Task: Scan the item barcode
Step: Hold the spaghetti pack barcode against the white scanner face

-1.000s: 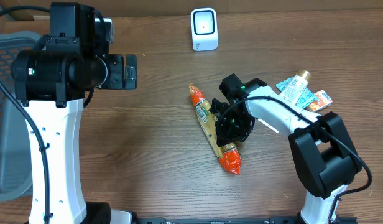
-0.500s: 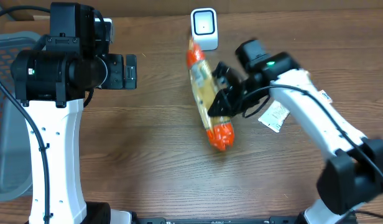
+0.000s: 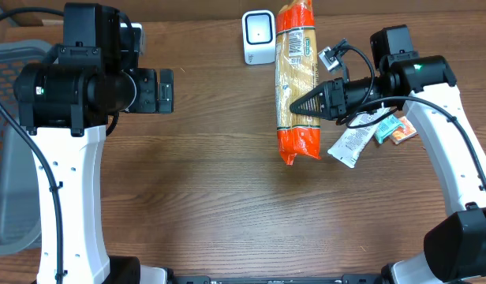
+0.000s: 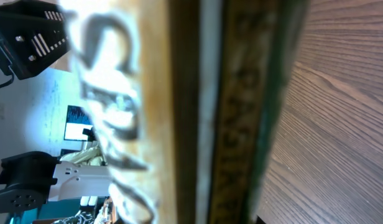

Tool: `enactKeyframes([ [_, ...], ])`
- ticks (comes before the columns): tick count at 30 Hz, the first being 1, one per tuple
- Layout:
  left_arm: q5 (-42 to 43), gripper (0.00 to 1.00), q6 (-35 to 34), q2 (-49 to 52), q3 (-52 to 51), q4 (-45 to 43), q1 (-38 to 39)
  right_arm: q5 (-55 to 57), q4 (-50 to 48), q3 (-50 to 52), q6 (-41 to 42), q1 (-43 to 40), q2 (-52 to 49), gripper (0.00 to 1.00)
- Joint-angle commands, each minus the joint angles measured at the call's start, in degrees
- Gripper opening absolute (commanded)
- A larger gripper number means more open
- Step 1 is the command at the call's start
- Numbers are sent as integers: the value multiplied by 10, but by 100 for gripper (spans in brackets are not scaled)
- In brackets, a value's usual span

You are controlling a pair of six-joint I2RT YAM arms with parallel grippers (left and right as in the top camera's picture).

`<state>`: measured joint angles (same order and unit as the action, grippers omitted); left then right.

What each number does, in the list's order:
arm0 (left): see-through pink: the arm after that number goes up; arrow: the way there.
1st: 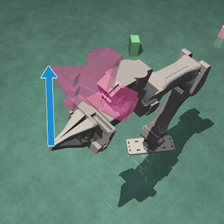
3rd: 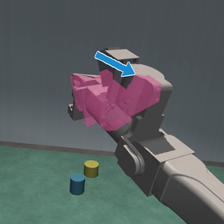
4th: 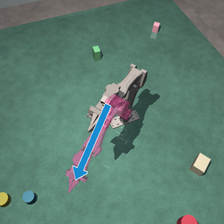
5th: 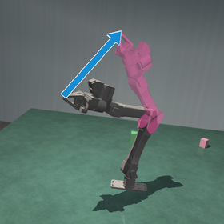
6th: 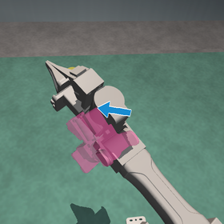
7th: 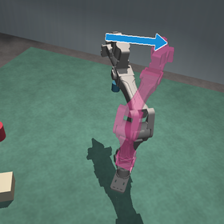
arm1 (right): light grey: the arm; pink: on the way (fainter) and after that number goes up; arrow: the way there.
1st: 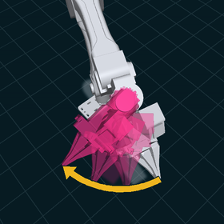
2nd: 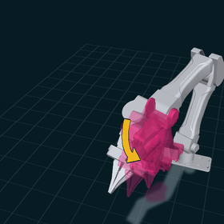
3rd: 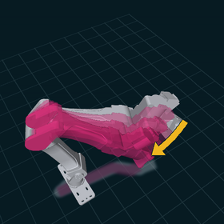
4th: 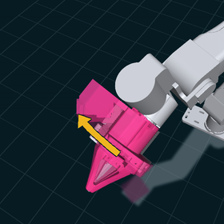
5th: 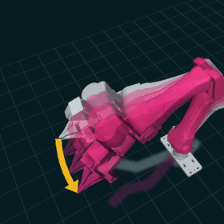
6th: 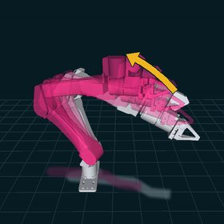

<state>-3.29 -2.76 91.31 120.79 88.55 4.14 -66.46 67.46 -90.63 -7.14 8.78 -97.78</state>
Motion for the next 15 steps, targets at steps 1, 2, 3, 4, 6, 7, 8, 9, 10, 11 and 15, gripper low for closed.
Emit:
enactKeyframes([
  [1, -1, 100, 11, 2, 4, -1, 4, -24, -8, -24, -14, 5, 23, 4],
  [2, -1, 100, 11, 2, 4, -1, 4, 6, -8, -24, -1, 5, 23, 4],
  [3, -1, 100, 11, 2, 4, -1, 4, 41, -9, -24, 17, 6, 23, 4],
  [4, -1, 100, 11, 2, 4, -1, 4, 87, -11, -24, 42, 9, 23, 3],
  [6, -1, 100, 11, 2, 4, -1, 4, 177, -13, -28, 85, 17, 23, 3],
  [7, -1, 100, 11, 2, 4, -1, 4, 223, -13, -32, 103, 23, 23, 3],
  [8, -1, 100, 11, 2, 4, -1, 4, 266, -13, -38, 121, 31, 23, 3],
  [9, -1, 100, 11, 2, 4, -1, 4, 308, -11, -47, 136, 40, 23, 3],
  [10, -1, 100, 11, 2, 4, -1, 4, 350, -9, -61, 150, 49, 21, 3],
  [11, -1, 100, 11, 2, 4, -1, 4, 401, 0, -84, 164, 59, 17, 3],
  [15, -1, 100, 11, 2, 4, -1, 4, 563, 57, -208, 177, 94, -33, 3],
])
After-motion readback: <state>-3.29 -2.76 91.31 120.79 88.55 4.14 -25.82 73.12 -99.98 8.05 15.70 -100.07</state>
